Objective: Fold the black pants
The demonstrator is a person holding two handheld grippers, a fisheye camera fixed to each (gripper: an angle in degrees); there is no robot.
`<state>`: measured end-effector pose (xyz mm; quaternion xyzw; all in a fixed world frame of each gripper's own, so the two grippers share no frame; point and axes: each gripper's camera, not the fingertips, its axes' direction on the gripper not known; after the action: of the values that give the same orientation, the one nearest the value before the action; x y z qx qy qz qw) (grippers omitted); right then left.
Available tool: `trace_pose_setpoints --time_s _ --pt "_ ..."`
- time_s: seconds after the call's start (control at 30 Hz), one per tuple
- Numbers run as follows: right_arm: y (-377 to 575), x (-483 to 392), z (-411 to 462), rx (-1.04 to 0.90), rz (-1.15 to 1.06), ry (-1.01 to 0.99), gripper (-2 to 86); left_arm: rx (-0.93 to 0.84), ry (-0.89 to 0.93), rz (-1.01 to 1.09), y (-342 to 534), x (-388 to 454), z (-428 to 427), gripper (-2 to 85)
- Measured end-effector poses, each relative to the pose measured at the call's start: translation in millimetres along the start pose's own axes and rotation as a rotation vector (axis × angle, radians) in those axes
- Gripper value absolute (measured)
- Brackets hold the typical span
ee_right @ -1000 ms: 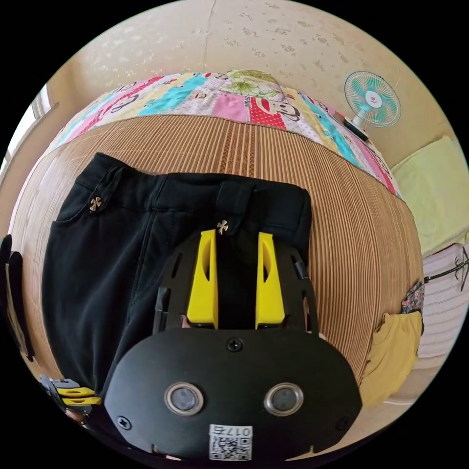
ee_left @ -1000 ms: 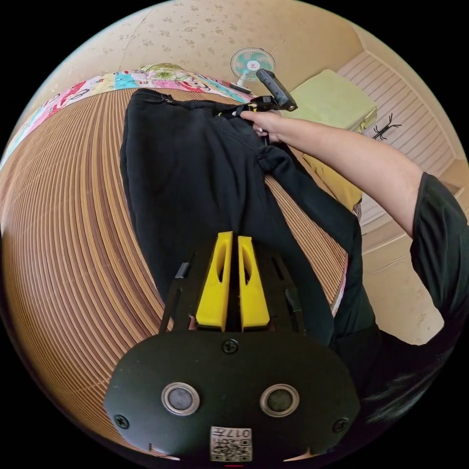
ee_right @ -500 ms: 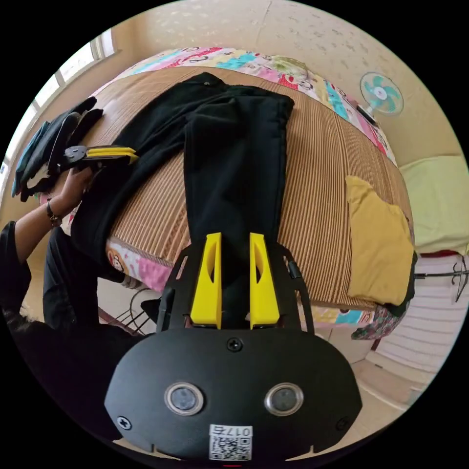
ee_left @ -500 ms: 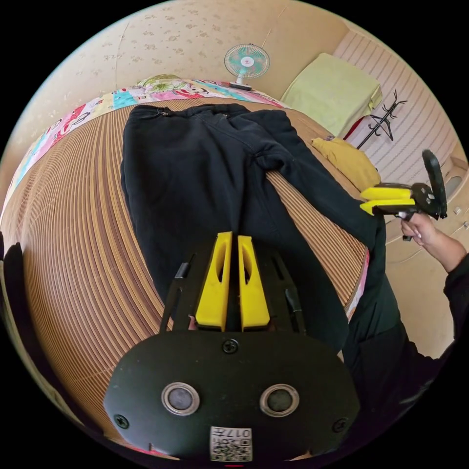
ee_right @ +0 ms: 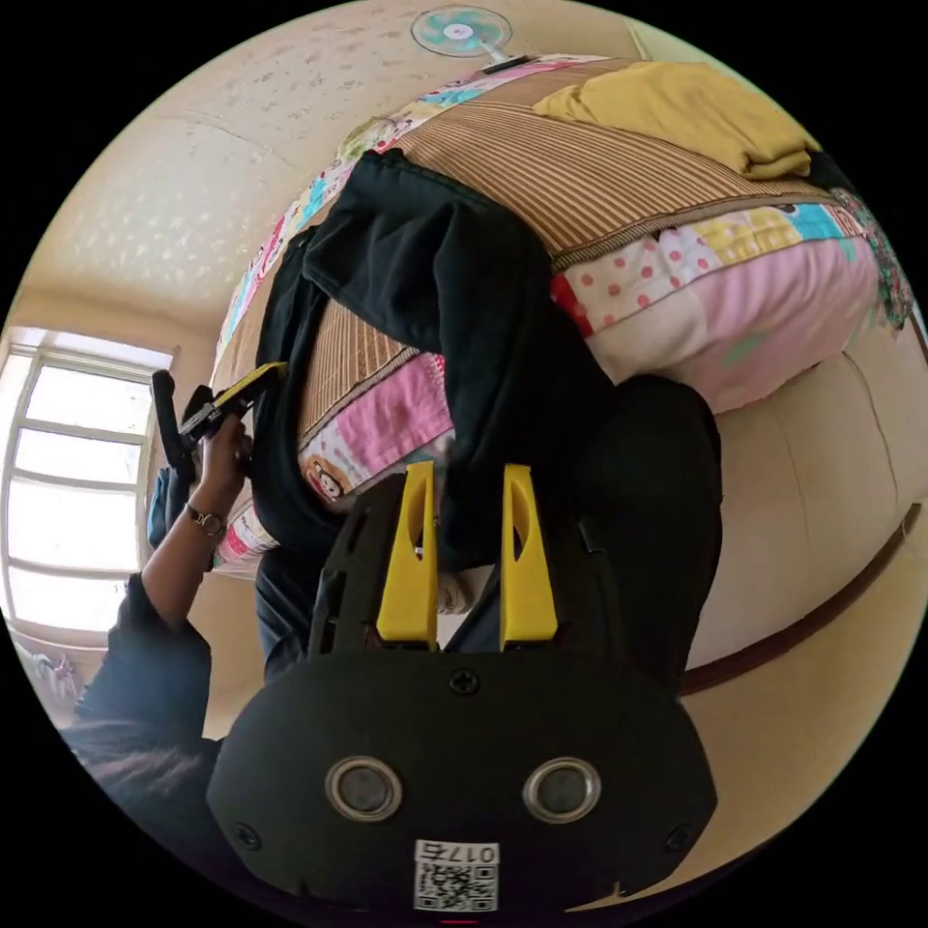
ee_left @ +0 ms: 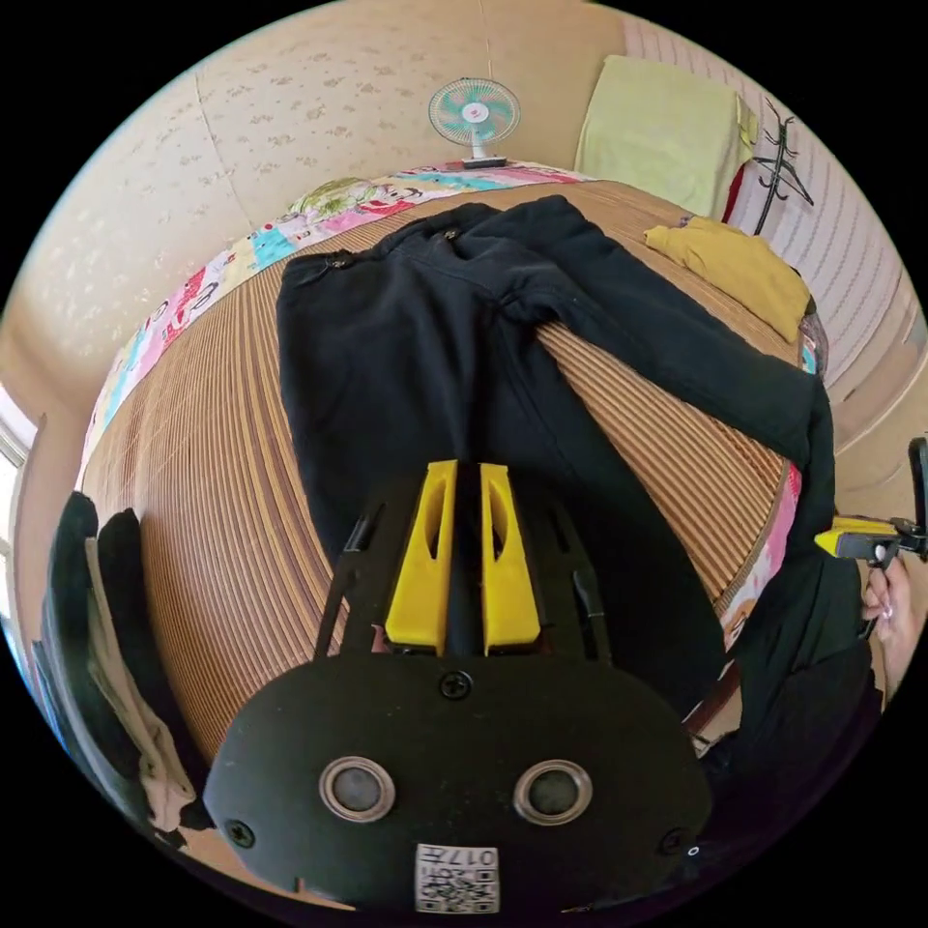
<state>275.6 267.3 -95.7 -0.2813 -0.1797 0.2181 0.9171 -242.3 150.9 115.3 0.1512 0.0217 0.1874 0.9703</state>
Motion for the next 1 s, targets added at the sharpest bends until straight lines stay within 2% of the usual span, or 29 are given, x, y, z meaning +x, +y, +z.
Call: trace_pose_setpoints --time_s 0.07,0.2,0.3,0.4,0.47,0.53,0.6,0.7,0.8,0.87,1.0 --pt "0.3 3.1 -23.6 0.011 -0.006 -0.079 4.9 0.03 0.096 -0.108 19.6 -11.7 -21.9 8.1" --pt "8.0 9.3 -78.5 0.054 -0.028 -0.239 3.7 0.233 0.594 -0.115 88.1 5.5 -82.5 13.1" --pt "12.1 13.8 -113.4 0.057 -0.043 -0.383 3.3 0.199 0.849 0.014 111.5 61.8 -107.6 15.1" --pt "10.5 8.7 -128.8 0.032 -0.061 -0.449 3.2 0.083 0.991 0.074 116.5 126.3 -117.8 16.8" --pt "9.8 1.2 -135.0 0.031 -0.099 -0.477 3.2 0.013 0.977 0.094 116.6 158.9 -121.4 17.1" --pt "10.0 -3.2 -135.3 0.004 -0.113 -0.479 3.4 -0.05 0.888 0.13 117.0 186.5 -125.5 16.5" --pt "11.1 -7.5 -134.2 -0.038 -0.154 -0.467 3.7 -0.119 0.719 0.156 121.5 210.2 -132.4 9.5" --pt "7.4 -3.4 -133.0 -0.107 -0.269 -0.392 5.0 -0.13 0.604 0.156 131.6 211.0 -154.5 4.1" --pt "-15.2 30.6 -141.0 -0.075 -0.23 -0.376 7.9 -0.133 0.678 0.105 141.1 195.3 -176.3 4.0" --pt "-50.6 59.8 -155.3 0.062 -0.206 -0.368 9.7 -0.12 0.728 0.104 145.8 189.4 -190.8 4.0" --pt "-139.1 86.3 -138.3 0.096 -0.167 -0.36 12.2 -0.127 0.761 0.109 151.9 186.9 -214.4 4.0"
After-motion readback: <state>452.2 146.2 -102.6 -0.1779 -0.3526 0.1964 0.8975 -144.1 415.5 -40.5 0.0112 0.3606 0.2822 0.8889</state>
